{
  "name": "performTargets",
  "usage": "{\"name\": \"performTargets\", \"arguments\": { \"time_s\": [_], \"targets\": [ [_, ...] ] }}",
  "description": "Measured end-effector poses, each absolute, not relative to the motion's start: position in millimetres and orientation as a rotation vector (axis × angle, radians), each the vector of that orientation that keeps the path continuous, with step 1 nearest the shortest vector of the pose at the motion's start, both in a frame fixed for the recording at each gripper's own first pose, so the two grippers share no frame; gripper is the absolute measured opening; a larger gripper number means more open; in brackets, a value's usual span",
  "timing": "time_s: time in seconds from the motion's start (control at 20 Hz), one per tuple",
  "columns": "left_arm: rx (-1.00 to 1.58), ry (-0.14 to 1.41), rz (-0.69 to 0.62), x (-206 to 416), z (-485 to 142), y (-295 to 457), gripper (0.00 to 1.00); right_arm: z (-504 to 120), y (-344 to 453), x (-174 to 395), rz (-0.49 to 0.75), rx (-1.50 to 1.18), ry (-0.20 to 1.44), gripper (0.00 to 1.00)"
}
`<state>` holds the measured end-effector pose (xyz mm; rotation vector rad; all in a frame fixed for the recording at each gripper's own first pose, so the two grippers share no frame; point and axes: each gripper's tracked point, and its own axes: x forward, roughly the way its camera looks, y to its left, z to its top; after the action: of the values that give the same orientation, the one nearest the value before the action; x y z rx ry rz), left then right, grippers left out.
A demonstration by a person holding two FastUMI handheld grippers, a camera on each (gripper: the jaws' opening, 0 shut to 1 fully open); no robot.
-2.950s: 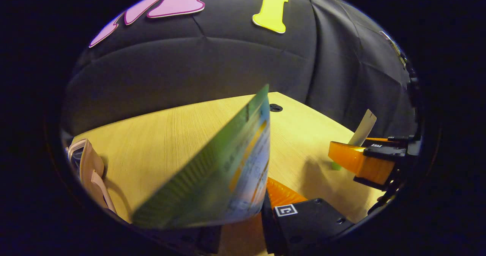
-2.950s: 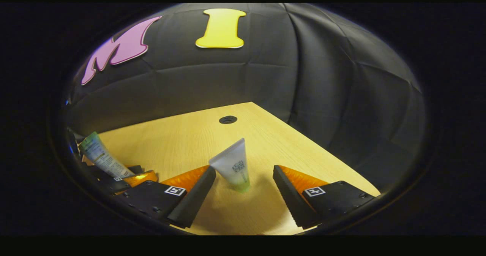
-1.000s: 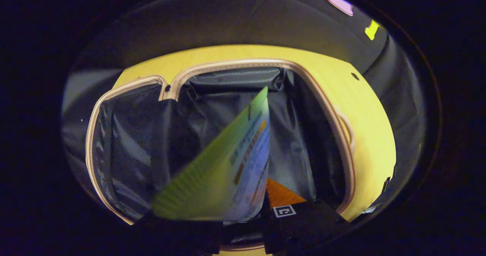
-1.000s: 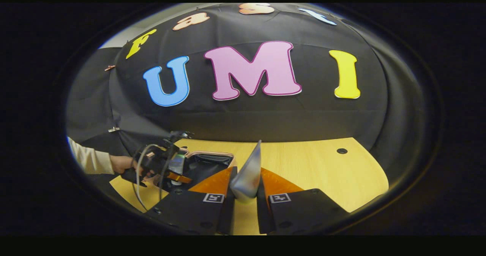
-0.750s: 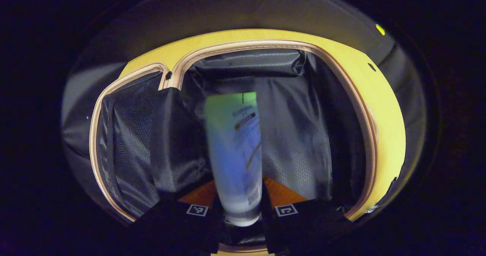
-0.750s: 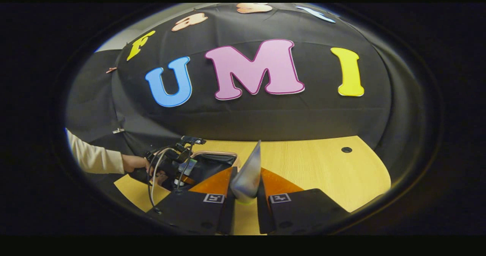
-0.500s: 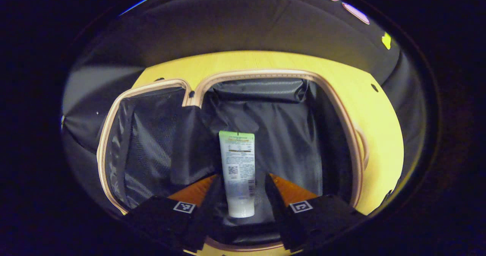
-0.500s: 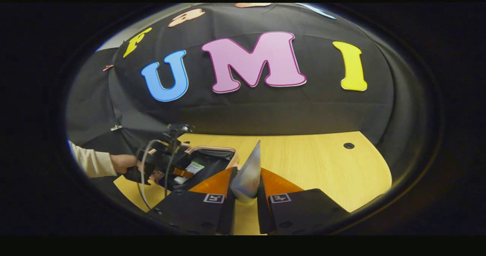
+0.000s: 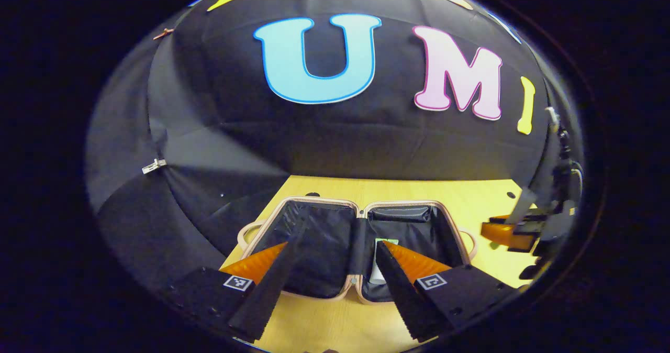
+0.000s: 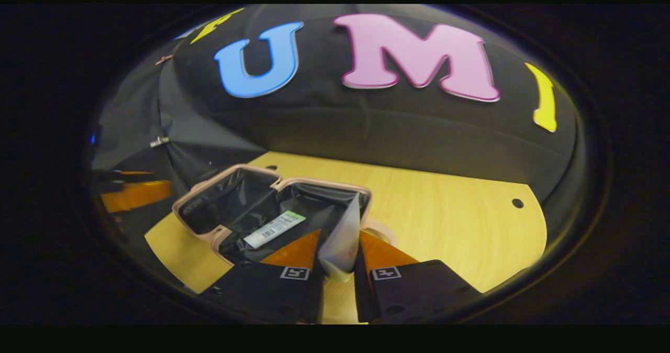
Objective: First open the suitcase, pack the skin care products into it, and then close the suitcase.
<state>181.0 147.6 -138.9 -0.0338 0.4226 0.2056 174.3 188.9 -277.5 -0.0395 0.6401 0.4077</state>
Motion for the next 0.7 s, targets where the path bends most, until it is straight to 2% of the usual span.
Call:
{"name": "performTargets", "arguments": {
  "time_s": [0.15,0.25,0.3,0.35,0.5,0.55,0.6,0.65,0.7],
  "targets": [
    [-0.183,0.475,0.152,127.1,-156.8,147.4,0.98,-328.1,229.4,185.8,0.366,0.022,0.771,0.28],
    [-0.237,0.515,0.161,102.1,-169.7,158.0,0.98,-371.0,236.8,186.6,0.337,-0.021,0.886,0.28],
    [-0.252,0.533,0.180,92.6,-178.2,166.1,0.98,-390.5,239.0,181.1,0.328,-0.042,0.961,0.20],
    [-0.268,0.542,0.194,83.3,-183.7,174.3,0.98,-404.1,244.6,176.3,0.310,-0.024,1.022,0.19],
    [-0.311,0.544,0.216,72.3,-188.0,187.4,0.96,-414.6,249.4,184.7,0.267,-0.027,1.025,0.22],
    [-0.307,0.540,0.224,70.9,-188.0,193.5,0.96,-407.9,246.0,191.4,0.259,-0.050,0.985,0.30],
    [-0.296,0.533,0.238,69.9,-187.3,199.5,0.96,-401.2,242.5,196.5,0.251,-0.065,0.954,0.35],
    [-0.283,0.529,0.250,69.7,-186.1,206.4,0.96,-394.5,241.6,197.4,0.244,-0.063,0.940,0.48],
    [-0.267,0.527,0.263,72.0,-186.6,212.2,0.96,-387.4,240.8,197.3,0.242,-0.048,0.931,0.46]
  ]
}}
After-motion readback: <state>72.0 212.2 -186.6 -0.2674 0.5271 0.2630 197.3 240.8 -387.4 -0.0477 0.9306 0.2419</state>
